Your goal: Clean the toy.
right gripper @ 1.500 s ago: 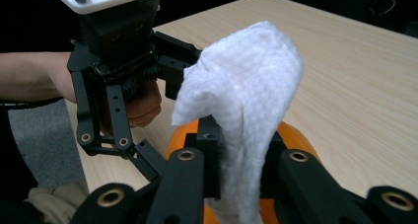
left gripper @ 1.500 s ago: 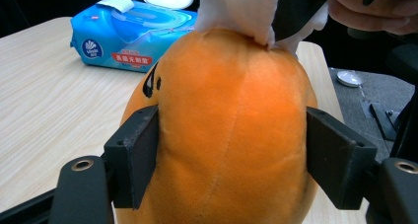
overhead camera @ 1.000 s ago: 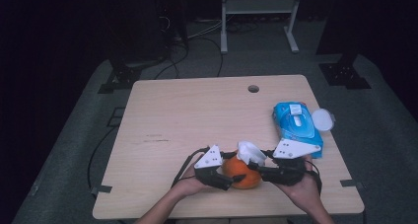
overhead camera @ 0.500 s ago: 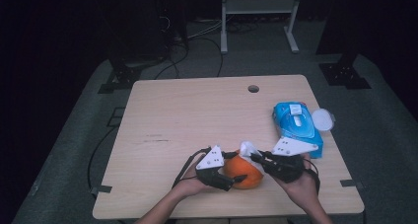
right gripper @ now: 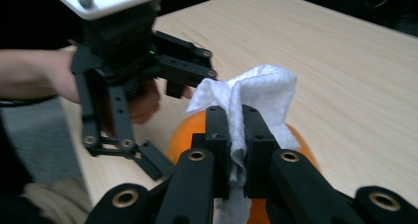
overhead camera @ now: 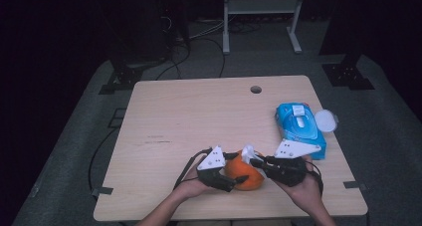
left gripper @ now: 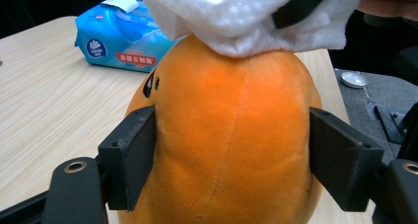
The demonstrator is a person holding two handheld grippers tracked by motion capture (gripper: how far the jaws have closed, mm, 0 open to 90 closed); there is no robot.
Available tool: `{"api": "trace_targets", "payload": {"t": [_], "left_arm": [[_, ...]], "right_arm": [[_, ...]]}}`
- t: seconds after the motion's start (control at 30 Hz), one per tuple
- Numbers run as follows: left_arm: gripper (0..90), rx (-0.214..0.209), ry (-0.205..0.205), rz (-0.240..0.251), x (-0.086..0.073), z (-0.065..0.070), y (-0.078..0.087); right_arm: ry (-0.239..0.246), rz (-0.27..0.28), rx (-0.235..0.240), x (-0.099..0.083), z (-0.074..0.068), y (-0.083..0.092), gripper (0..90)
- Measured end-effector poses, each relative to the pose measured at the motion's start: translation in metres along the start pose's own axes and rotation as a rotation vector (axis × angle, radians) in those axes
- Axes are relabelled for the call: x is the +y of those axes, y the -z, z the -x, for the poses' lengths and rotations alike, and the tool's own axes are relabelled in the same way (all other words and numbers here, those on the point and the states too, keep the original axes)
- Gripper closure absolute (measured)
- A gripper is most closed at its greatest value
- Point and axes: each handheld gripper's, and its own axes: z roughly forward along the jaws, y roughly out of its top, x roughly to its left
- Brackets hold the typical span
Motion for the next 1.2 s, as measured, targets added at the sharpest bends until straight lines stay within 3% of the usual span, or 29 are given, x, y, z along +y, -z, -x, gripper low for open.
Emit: {"api": "trace_targets", "payload": {"t": [0.1, 0.2, 0.27, 0.37, 0.47, 0.53, 0.63, 0.73, 0.77, 0.83, 0.93, 1.07, 1.13, 1.2], "left_arm": [[24.3, -0.004, 0.004, 0.005, -0.001, 0.0, 0.001], [24.2, -0.007, 0.004, 0.004, -0.001, -0.001, 0.001], [24.1, -0.006, 0.005, 0.005, -0.001, -0.001, 0.0], [24.0, -0.002, 0.016, 0.008, -0.001, -0.002, -0.002], [24.0, 0.0, 0.011, 0.012, -0.001, 0.0, -0.004], [24.0, 0.006, -0.001, 0.006, 0.0, 0.002, -0.004], [24.0, 0.015, 0.002, 0.005, 0.0, 0.002, -0.002], [23.9, 0.022, 0.008, 0.009, 0.001, 0.002, -0.003], [23.8, 0.021, 0.008, 0.011, 0.001, 0.002, -0.003], [22.4, 0.015, 0.009, 0.011, 0.0, 0.002, -0.006], [20.8, 0.019, 0.018, 0.011, 0.0, 0.001, -0.007], [20.8, 0.023, 0.013, 0.009, 0.0, 0.004, -0.009], [20.7, 0.031, 0.003, 0.002, 0.001, 0.008, -0.01], [20.1, 0.017, 0.02, 0.008, 0.002, 0.007, -0.008]], "right_arm": [[-0.061, -0.005, -0.053, -0.01, 0.021, 0.003, 83.6], [-0.141, -0.058, -0.093, -0.029, 0.042, 0.001, 83.7], [-0.174, -0.049, -0.063, -0.033, 0.046, 0.002, 83.8], [-0.159, -0.014, -0.015, -0.022, 0.037, 0.006, 83.9], [-0.109, 0.017, 0.066, -0.008, 0.017, 0.004, 84.0], [-0.076, 0.013, 0.089, -0.002, 0.008, 0.001, 83.9], [-0.047, 0.001, 0.069, -0.001, 0.006, 0.0, 83.9], [-0.107, -0.006, 0.01, -0.013, 0.028, 0.005, 83.9], [-0.141, -0.009, 0.008, -0.017, 0.034, 0.006, 83.9], [-0.157, -0.017, 0.01, -0.021, 0.038, 0.007, 84.0], [-0.12, -0.017, 0.027, -0.013, 0.026, 0.007, 84.0], [-0.075, -0.021, 0.102, -0.003, 0.002, -0.005, 84.0], [-0.022, -0.04, 0.091, 0.0, -0.008, -0.013, 83.9], [-0.01, -0.044, 0.066, 0.0, -0.009, -0.014, 83.8]]}}
